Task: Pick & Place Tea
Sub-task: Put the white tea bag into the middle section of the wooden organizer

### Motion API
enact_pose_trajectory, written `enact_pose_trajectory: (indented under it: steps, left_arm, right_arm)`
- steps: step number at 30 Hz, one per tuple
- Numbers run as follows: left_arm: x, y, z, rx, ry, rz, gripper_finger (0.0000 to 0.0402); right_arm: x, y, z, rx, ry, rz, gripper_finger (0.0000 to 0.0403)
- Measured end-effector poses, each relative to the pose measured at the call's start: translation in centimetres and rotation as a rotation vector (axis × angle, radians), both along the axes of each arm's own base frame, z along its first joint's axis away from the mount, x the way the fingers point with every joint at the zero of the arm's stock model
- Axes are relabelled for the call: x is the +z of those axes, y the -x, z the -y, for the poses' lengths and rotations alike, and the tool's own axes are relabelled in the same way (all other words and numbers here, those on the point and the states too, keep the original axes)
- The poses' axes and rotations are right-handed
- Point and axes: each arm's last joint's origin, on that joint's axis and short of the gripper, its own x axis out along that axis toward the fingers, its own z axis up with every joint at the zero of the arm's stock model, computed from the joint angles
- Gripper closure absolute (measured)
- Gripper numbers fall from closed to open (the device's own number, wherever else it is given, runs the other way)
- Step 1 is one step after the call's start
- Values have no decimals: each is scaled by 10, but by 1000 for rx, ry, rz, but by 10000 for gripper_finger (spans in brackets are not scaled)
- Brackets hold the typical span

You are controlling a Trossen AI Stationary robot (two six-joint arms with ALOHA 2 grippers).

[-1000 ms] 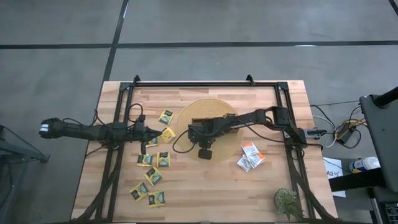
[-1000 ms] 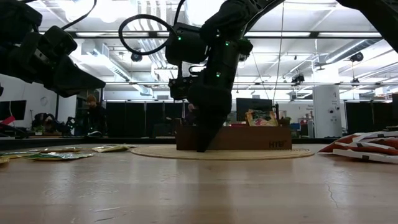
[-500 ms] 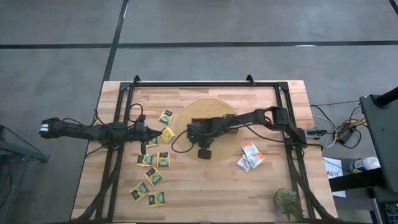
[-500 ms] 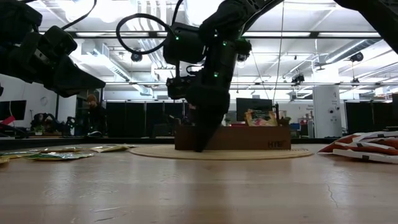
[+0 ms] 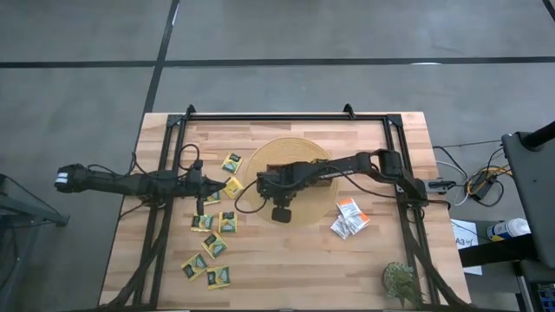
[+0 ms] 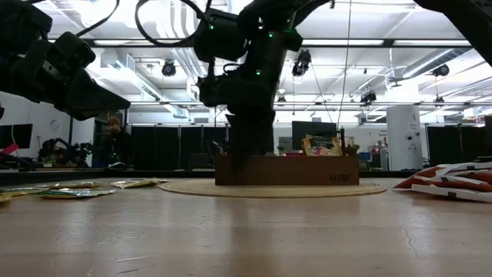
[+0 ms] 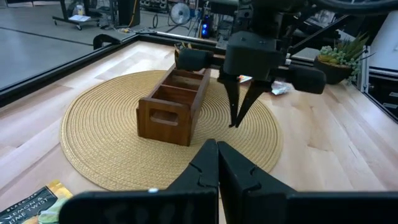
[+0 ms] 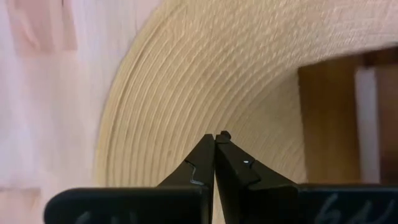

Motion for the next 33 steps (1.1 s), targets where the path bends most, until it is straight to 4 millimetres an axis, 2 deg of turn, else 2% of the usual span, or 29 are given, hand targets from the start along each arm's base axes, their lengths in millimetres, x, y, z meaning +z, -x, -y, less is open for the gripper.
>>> enact_pose_trajectory:
  steps: [19,25,33]
  left_arm:
    - [0,0,0,0,0,0,402]
    - [0,0,0,0,0,0,402]
    - [0,0,0,0,0,0,402]
  right_arm:
    - [13,25,-20,-103,-12,-232,394]
    - [27,31,-33,-77,-8,-220,394]
    - [53,62,-63,-41,19,-360,394]
